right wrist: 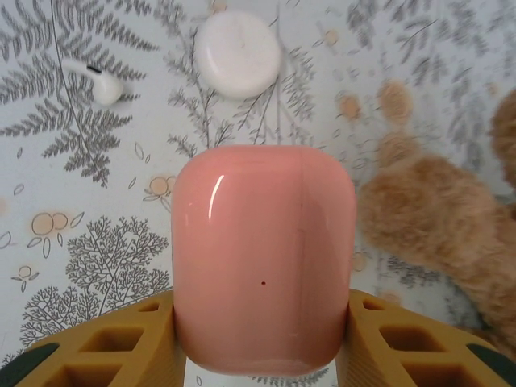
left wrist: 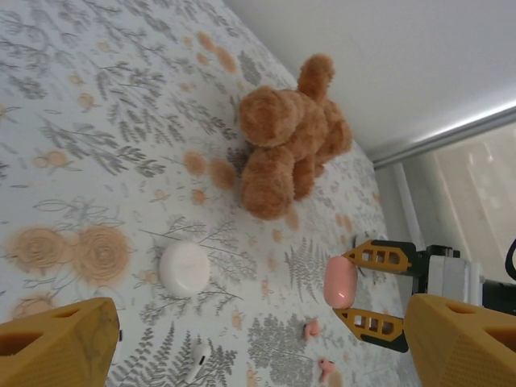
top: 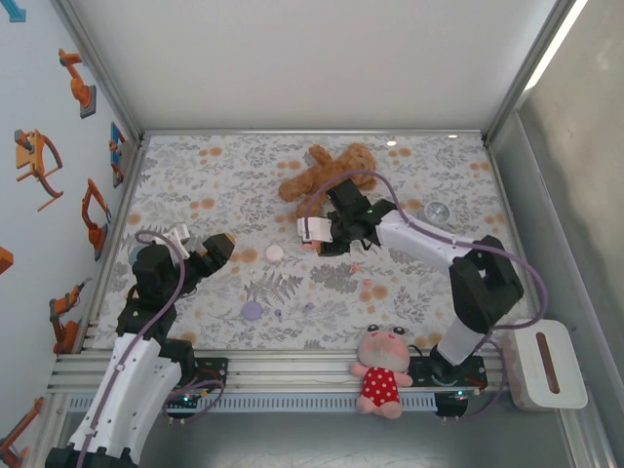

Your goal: Insert wireless bluetooth earbuds into charging case

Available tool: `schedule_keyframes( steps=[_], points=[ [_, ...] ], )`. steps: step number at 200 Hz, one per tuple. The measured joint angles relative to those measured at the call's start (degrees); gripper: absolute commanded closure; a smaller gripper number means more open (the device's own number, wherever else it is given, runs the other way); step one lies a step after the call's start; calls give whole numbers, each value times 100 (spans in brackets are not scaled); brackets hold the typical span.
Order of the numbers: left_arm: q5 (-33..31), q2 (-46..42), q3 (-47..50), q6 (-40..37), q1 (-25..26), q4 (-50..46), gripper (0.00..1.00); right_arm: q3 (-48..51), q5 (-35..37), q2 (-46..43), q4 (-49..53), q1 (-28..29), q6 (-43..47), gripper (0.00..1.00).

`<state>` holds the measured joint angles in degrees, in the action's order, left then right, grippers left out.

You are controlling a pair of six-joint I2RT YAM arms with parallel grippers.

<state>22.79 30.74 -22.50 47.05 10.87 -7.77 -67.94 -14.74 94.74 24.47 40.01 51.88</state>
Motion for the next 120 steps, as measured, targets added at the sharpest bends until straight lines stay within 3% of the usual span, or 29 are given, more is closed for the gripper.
schedule_keyframes(
  steps=[21,45,88,120],
  points=[
    [442,452,-13,127,160,538,24,219,-76,-481,-293,13,-223,55],
    [730,1032,-179,181,595,973,25,378,-83,-907,-520,98,-466,55],
    [809,2015,-999,-39,1810,1388,27,546,-74,-1399,-831,212,-809,55],
    [745,2520,-1381,-289,2297,1578,29,704,-63,-1587,-935,227,-994,55]
  ],
)
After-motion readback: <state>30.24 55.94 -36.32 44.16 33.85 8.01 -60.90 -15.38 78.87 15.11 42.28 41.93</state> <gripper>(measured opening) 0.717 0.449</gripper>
